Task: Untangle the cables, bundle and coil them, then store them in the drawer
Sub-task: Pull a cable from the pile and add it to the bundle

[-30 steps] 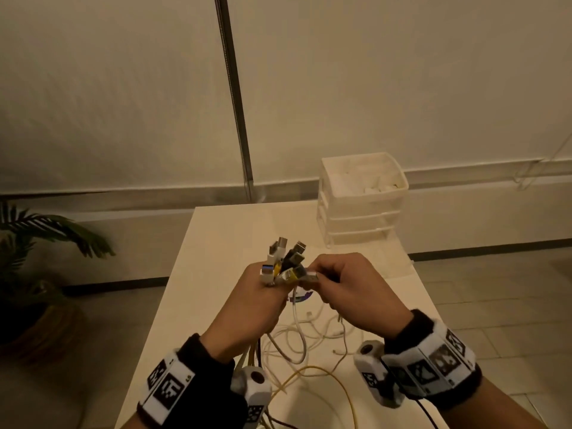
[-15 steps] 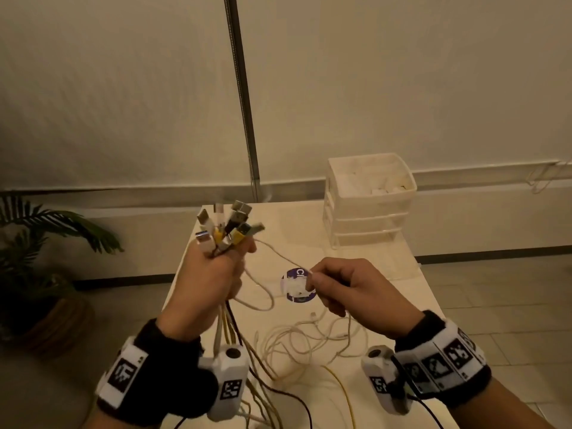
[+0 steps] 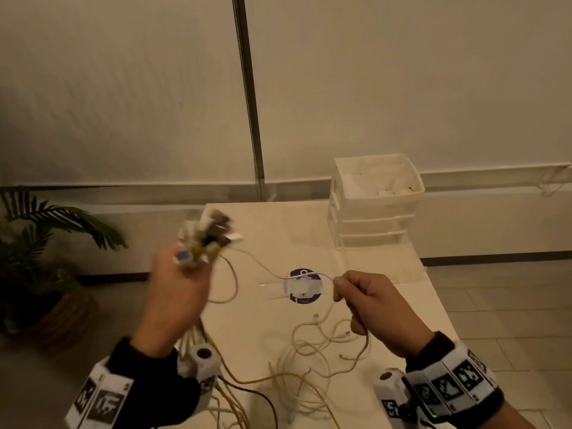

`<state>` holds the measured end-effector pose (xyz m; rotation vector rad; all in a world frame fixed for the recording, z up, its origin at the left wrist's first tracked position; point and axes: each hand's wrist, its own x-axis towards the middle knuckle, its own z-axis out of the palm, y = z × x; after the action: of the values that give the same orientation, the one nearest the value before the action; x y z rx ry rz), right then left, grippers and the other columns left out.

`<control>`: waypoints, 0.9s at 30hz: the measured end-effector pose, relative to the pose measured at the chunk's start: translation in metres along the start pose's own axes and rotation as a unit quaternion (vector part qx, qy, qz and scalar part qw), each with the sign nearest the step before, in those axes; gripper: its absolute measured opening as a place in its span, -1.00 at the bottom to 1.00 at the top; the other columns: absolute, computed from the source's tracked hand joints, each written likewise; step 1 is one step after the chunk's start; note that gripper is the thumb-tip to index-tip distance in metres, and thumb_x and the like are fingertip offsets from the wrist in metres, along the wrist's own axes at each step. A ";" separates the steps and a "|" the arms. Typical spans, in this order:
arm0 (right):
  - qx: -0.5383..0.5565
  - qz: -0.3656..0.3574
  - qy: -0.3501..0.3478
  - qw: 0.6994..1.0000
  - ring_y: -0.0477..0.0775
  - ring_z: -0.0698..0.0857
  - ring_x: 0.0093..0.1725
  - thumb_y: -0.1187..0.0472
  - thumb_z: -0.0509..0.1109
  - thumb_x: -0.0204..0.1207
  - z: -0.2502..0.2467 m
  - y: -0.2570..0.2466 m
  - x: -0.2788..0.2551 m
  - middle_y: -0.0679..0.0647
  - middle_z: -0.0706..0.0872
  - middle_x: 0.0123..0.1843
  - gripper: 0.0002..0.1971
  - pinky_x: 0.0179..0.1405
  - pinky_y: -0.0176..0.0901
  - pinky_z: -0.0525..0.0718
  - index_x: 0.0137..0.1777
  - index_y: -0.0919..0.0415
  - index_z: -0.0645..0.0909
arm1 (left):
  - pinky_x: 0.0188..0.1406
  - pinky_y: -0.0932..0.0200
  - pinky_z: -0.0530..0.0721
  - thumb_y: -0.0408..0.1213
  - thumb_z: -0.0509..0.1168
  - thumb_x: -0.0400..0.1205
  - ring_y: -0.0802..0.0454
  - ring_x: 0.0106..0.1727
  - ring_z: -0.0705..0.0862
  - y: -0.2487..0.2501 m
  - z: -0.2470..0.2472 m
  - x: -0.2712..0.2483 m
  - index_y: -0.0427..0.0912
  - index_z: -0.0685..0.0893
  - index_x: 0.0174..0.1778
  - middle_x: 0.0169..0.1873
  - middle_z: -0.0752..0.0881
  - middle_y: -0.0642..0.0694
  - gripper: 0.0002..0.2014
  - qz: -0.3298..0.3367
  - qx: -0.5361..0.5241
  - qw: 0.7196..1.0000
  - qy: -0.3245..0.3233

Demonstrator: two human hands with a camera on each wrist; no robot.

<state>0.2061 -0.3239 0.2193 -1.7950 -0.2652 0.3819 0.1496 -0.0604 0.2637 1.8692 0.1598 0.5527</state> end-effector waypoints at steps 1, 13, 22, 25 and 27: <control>0.008 -0.006 -0.019 1.000 0.03 0.22 -0.55 0.17 0.26 0.65 0.005 -0.007 -0.001 0.04 0.26 -0.49 -0.66 -0.51 -0.05 0.26 -0.35 0.28 0.58 | -0.47 0.16 0.51 -0.30 0.32 0.52 0.23 -0.53 0.50 0.008 0.013 -0.007 -0.15 0.79 -0.08 -0.53 0.62 0.12 -0.85 0.024 -0.024 0.995 -0.093; 0.052 -0.030 -0.154 0.986 -0.01 0.26 -0.50 0.17 0.25 0.69 -0.003 -0.019 -0.003 0.08 0.38 -0.48 -0.72 -0.50 -0.14 0.26 -0.15 0.33 0.65 | -0.56 0.19 0.34 -0.46 0.21 0.53 0.20 -0.62 0.40 0.001 0.044 0.002 0.01 0.62 -0.44 -0.62 0.60 0.20 -0.70 0.052 0.074 0.986 -0.137; 0.045 0.004 -0.132 0.990 0.01 0.31 -0.47 0.23 0.25 0.69 -0.020 0.019 0.003 0.04 0.40 -0.49 -0.73 -0.44 -0.20 0.32 -0.19 0.27 0.68 | -0.60 0.21 0.30 -0.40 0.19 0.68 0.09 -0.62 0.31 -0.017 -0.011 0.033 -0.12 0.46 -0.40 -0.57 0.34 -0.08 -0.70 -0.074 -0.060 0.992 0.089; 0.061 0.018 -0.083 0.995 0.03 0.25 -0.47 0.26 0.21 0.70 -0.017 0.018 0.007 0.10 0.36 -0.49 -0.69 -0.46 -0.18 0.28 -0.26 0.24 0.66 | -0.51 0.13 0.35 -0.44 0.23 0.64 0.01 -0.53 0.34 -0.018 -0.008 0.024 -0.16 0.47 -0.39 -0.54 0.37 -0.11 -0.73 -0.033 -0.021 0.996 0.082; 0.089 0.009 -0.079 0.993 0.01 0.24 -0.49 0.28 0.20 0.70 -0.016 0.012 0.009 0.11 0.36 -0.49 -0.69 -0.46 -0.19 0.25 -0.25 0.27 0.65 | -0.54 0.20 0.31 -0.42 0.32 0.58 0.07 -0.57 0.33 -0.015 0.004 0.012 -0.18 0.68 -0.24 -0.57 0.44 0.00 -0.89 -0.035 -0.072 0.996 -0.030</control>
<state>0.2199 -0.3378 0.2101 -1.5947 -0.3169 0.5446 0.1640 -0.0543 0.2522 1.7313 0.1421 0.4473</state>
